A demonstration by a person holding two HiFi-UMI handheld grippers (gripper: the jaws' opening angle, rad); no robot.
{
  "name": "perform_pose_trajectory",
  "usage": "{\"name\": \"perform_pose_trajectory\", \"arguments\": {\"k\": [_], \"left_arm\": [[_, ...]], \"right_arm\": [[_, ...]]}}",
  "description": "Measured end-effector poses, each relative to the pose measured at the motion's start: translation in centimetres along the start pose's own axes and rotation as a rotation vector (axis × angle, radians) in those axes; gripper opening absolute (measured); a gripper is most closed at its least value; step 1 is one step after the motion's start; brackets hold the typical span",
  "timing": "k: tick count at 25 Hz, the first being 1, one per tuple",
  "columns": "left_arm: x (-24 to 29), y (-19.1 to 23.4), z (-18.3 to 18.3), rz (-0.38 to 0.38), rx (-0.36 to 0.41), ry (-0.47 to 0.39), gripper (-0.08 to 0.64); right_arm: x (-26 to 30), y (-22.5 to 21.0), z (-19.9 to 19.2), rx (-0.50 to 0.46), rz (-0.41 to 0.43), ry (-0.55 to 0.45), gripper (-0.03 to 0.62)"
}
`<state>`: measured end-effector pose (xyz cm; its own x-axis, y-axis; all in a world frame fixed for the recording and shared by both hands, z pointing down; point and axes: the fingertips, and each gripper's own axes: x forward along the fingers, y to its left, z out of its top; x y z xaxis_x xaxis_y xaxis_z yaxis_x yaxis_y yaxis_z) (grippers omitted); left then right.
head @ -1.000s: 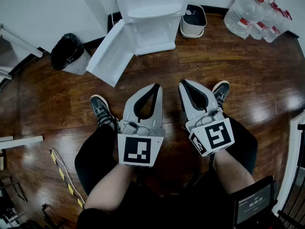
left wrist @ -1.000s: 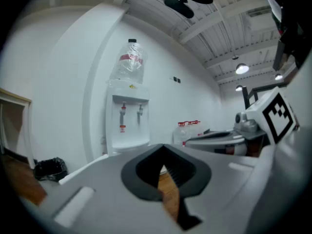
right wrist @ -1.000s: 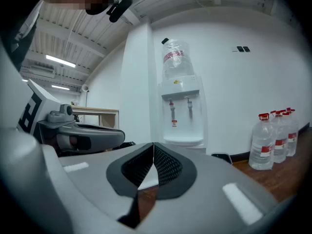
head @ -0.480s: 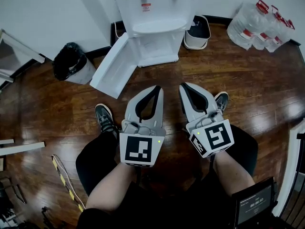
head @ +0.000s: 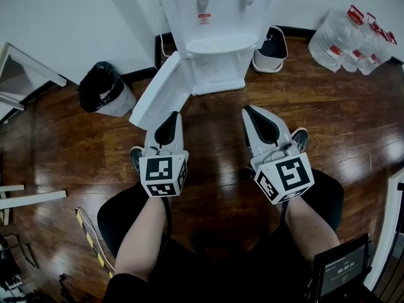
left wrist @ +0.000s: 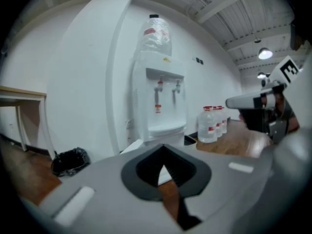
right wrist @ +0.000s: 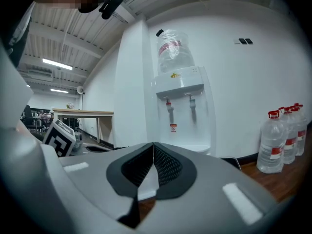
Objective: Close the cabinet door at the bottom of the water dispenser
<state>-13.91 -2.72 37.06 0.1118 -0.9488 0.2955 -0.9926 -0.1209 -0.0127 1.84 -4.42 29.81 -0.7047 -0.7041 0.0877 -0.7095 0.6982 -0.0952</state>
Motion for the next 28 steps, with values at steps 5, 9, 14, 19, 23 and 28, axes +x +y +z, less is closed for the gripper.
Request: {"name": "perform_pose_trajectory", "arguments": {"k": [5, 9, 14, 19, 23, 28], "left_arm": [[-1.0, 8.1, -3.7, 0.153, -0.077, 0.090, 0.021], [-1.0, 11.7, -4.6, 0.181, -0.077, 0.135, 0.156], [0.5, 13.5, -7.4, 0.158, -0.039, 0.251, 0.327], [2.2, 15.2, -11.6, 0.121, -0.031, 0.392, 0.357], [2.8, 16.3, -12.9, 0.120, -0.096, 0.430, 0.354], [2.5, 15.4, -13.4, 0.143, -0.084, 0.442, 0.259]], "right_arm": [[1.7, 0.5, 0.0, 0.016, 0.002, 0.007, 0.006], [3.8, 1.0, -0.4, 0.025, 0.008, 0.019, 0.006], [6.7, 2.1, -1.3, 0.029, 0.019, 0.038, 0.006], [9.4, 2.4, -1.7, 0.043, 0.020, 0.054, 0.006], [10.5, 2.2, -2.0, 0.070, 0.020, 0.059, 0.006], [10.2, 1.8, -1.8, 0.088, 0.019, 0.056, 0.006]]}}
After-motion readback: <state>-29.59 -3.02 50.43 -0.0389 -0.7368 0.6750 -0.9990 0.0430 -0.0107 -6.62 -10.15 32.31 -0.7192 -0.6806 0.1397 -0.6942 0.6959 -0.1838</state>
